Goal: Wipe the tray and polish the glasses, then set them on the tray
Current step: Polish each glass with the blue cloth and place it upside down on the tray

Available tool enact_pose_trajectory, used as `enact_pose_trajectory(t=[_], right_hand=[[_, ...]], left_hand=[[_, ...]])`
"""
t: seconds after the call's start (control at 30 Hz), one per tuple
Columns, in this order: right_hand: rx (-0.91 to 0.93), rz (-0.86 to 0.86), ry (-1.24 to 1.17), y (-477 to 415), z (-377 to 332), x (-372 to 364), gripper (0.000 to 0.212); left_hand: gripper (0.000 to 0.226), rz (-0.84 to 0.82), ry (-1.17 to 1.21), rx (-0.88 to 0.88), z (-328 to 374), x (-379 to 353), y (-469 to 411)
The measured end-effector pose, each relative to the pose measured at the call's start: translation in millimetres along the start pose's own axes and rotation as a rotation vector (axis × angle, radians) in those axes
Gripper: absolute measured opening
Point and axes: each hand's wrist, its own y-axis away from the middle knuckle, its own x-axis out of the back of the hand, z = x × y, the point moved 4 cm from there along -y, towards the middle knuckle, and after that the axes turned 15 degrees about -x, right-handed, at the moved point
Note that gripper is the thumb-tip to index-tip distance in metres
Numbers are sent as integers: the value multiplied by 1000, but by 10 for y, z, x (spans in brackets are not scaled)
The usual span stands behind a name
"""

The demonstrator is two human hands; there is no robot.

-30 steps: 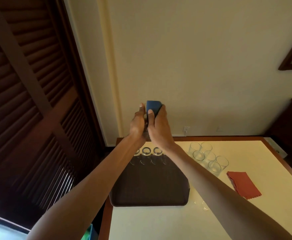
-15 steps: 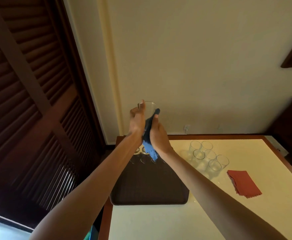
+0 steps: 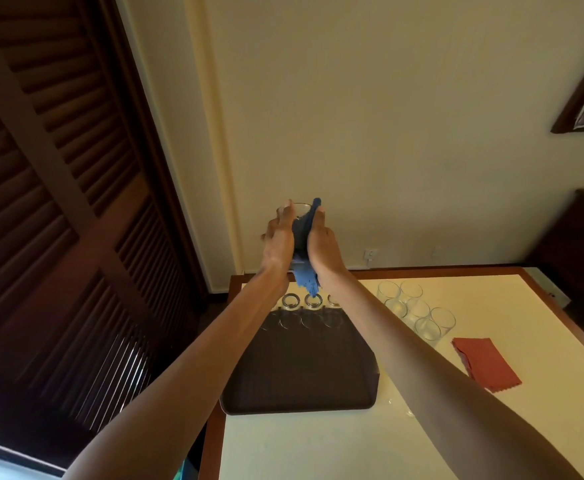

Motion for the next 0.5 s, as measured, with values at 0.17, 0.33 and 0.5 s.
enact_pose_trajectory(t=[0.17,0.33,0.5], right_hand=[[60,-50,81,197,228,-139,64],[272,66,160,294,177,-250,37],[361,138,155,186,-46,-139,40]], left_hand=[[77,15,59,41,285,99,147],[65,27,44,2,237,170,62],[54,-47,115,68,186,124,104]])
